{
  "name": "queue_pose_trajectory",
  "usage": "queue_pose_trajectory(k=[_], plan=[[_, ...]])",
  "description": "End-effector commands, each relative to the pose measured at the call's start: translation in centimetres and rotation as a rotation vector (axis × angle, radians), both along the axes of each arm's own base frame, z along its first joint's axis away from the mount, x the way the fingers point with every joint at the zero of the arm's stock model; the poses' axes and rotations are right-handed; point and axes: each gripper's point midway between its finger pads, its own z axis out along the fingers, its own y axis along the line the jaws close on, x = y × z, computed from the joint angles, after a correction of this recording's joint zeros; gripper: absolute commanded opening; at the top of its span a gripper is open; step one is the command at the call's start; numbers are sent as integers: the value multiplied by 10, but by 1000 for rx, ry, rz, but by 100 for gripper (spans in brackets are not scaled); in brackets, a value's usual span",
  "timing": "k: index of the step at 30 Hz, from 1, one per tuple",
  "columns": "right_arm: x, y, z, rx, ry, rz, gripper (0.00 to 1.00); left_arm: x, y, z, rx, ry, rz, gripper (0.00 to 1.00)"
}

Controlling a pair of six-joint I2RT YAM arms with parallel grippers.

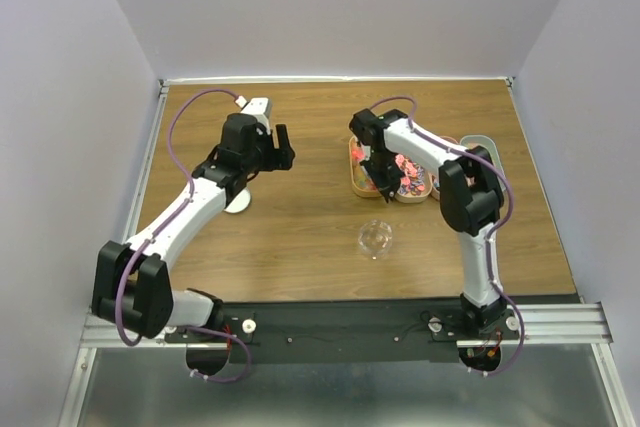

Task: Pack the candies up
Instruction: Scoop the fake candies from the storage box.

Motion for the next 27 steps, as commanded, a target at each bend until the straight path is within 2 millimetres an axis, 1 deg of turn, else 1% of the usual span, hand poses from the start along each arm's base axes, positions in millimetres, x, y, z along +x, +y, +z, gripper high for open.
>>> queue_pose_trajectory(k=[1,2,6,10,11,13,14,15,16,18,19,21,22,23,25,27], plan=[[1,-5,15,32,-91,19,1,12,-23,12,-49,-27,-45,81],[7,-3,16,51,-129,17,1,13,-26,13,-58,-28,-45,81],[13,0,19,92,-214,2,1,14,-30,16,-73,-33,-47,80],[21,0,25,128,-323,-10,1,13,-29,23,-81,-49,-38,79],[28,3,27,147,-363,-12,1,12,-29,23,-82,-50,-39,79],[24,-1,27,147,-386,-8,1,10,-27,25,-84,-56,-36,79],[30,0,30,162,-421,-12,1,9,-27,27,-88,-59,-37,79],[23,-3,24,161,-415,-8,1,8,-26,25,-85,-57,-34,79],[24,-2,33,181,-450,-8,1,6,-26,30,-94,-66,-34,79],[27,-1,38,211,-500,-9,1,4,-25,30,-97,-69,-30,79],[21,-4,41,224,-514,-6,1,2,-24,33,-99,-76,-30,79],[23,-3,48,243,-553,1,1,0,-23,35,-101,-82,-29,79],[20,-5,48,244,-558,7,1,-1,-23,37,-103,-87,-30,79],[20,-5,56,255,-580,15,1,-2,-22,38,-103,-88,-29,79],[19,-5,63,267,-594,20,1,-4,-22,38,-100,-87,-32,79],[12,-4,73,303,-605,43,1,-5,-21,38,-98,-87,-31,78]])
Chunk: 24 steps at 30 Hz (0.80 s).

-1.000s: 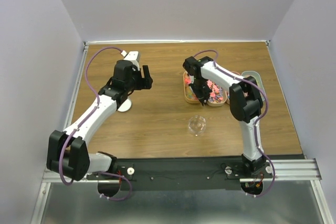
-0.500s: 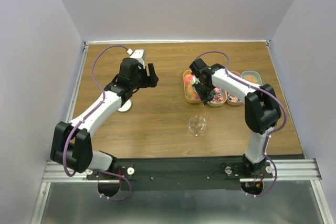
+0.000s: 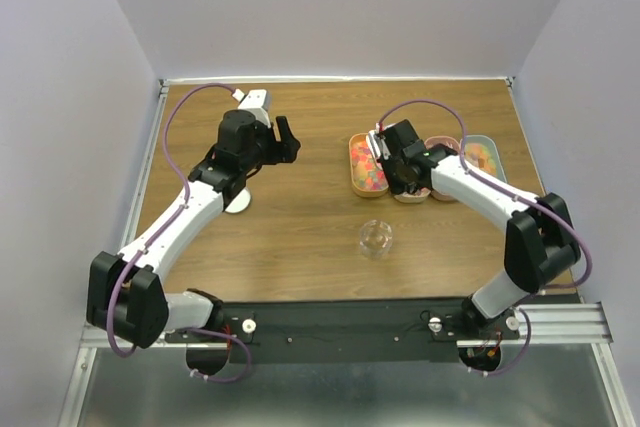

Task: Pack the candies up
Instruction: Scoop the fake candies from the storage box.

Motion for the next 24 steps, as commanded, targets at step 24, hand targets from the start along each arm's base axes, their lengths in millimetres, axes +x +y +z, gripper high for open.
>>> queue_pose_trajectory(k=[24], plan=[[-103,-2,69,212,170,13,1,-11,-3,6,49,-44,-60,78]])
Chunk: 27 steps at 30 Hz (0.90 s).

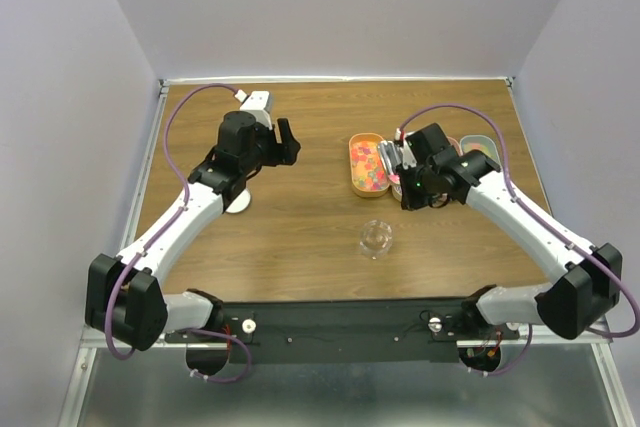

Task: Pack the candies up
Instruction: Scoop the fake candies from the storage box.

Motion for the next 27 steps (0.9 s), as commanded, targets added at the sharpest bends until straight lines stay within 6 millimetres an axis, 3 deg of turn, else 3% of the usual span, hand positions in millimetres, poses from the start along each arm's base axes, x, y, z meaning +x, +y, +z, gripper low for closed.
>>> queue_pose_trajectory(k=[1,7,20,27], plan=[[-30,7,3,55,91,-8,1,-8,-3,4,24,-24,-39,78],[-63,8,-5,67,191,-13,1,-14,-10,2,37,-30,-75,78],[-116,1,-18,6,333,17,1,-44,-60,-21,83,5,-228,78],[-143,-7,-21,-44,414,51,1,-58,-76,-32,81,27,-281,78]])
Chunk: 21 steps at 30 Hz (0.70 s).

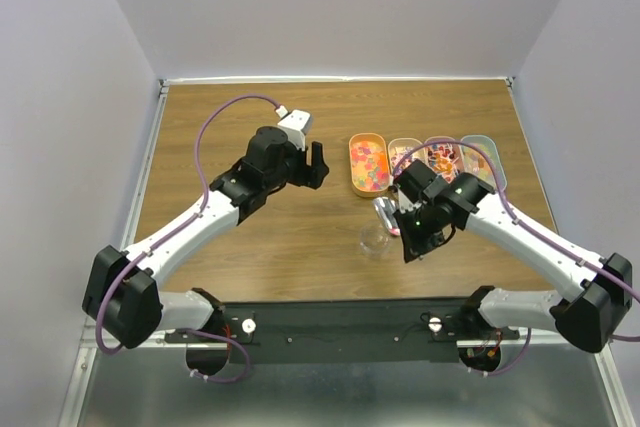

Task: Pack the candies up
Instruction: Move the packing bottle to the center of the board.

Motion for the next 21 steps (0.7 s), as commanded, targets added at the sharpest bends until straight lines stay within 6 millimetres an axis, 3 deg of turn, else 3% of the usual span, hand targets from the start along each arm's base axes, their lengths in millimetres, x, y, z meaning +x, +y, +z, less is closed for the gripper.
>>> queue_pose_trajectory(k=[1,6,10,13,21], plan=[[-27,-11,-1,-22,81,5,1,-15,-14,-18,20,34,-60,78],[-18,-14,0,-29,13,-29,1,-36,-37,-35,17,87,-131,76],[-5,-21,1,-61,-65,-82,1,-61,-70,-53,41,137,-210,72],[0,-25,4,-67,-106,-102,1,-66,-83,-66,65,175,-225,65],[-2,-30,1,-67,-123,-87,1,-86,-116,-99,172,242,-272,64]])
